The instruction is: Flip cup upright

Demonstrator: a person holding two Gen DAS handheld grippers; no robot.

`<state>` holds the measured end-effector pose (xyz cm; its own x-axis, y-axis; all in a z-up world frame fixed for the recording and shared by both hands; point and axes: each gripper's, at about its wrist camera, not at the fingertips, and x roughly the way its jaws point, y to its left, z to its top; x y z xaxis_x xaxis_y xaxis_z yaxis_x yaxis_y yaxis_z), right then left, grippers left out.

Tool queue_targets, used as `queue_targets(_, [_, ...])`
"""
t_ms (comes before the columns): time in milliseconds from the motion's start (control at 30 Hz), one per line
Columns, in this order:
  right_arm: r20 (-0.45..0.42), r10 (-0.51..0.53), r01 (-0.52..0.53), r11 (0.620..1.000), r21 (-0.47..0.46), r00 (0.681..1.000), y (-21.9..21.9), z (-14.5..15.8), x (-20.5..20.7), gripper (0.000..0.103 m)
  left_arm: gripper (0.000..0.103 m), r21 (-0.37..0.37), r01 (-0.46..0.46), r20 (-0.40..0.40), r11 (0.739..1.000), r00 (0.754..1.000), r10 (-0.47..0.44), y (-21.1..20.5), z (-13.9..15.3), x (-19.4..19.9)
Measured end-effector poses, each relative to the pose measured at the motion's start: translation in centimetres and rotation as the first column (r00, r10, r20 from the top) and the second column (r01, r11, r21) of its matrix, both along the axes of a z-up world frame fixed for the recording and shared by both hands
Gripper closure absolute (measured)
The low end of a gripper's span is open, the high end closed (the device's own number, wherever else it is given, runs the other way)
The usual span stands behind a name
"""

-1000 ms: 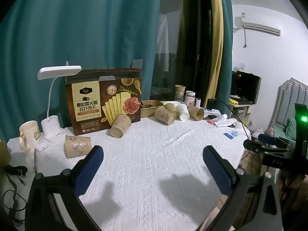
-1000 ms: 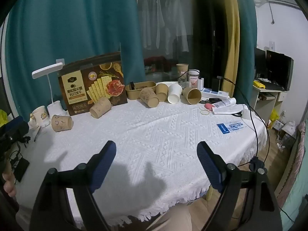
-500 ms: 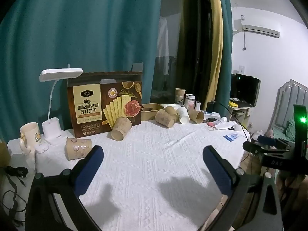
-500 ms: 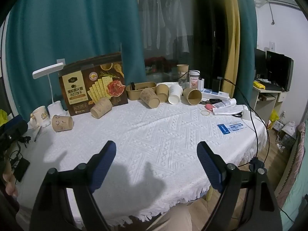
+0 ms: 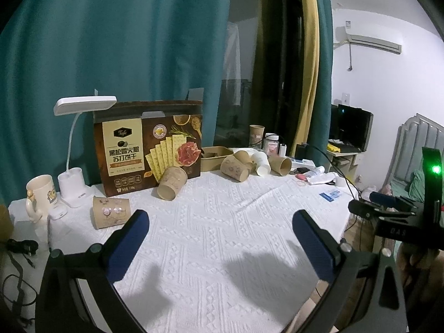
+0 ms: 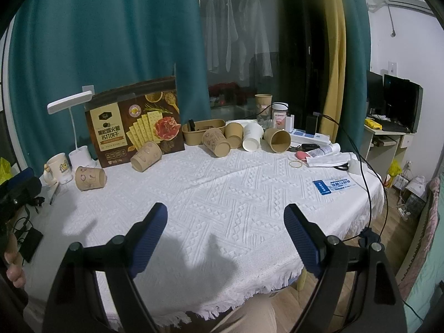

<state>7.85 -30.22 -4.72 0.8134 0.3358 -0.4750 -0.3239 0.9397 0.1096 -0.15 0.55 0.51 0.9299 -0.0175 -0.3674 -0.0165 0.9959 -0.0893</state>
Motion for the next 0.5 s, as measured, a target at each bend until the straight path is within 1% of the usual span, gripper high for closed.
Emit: queue_targets(500, [0.002, 0.000, 0.000, 1.000, -0.001, 1.000, 0.01, -0.15, 0.07, 0.019, 0.000, 0.004, -0.007, 0.005, 1.000, 1.000, 0.007, -0.15, -0.20, 0.05])
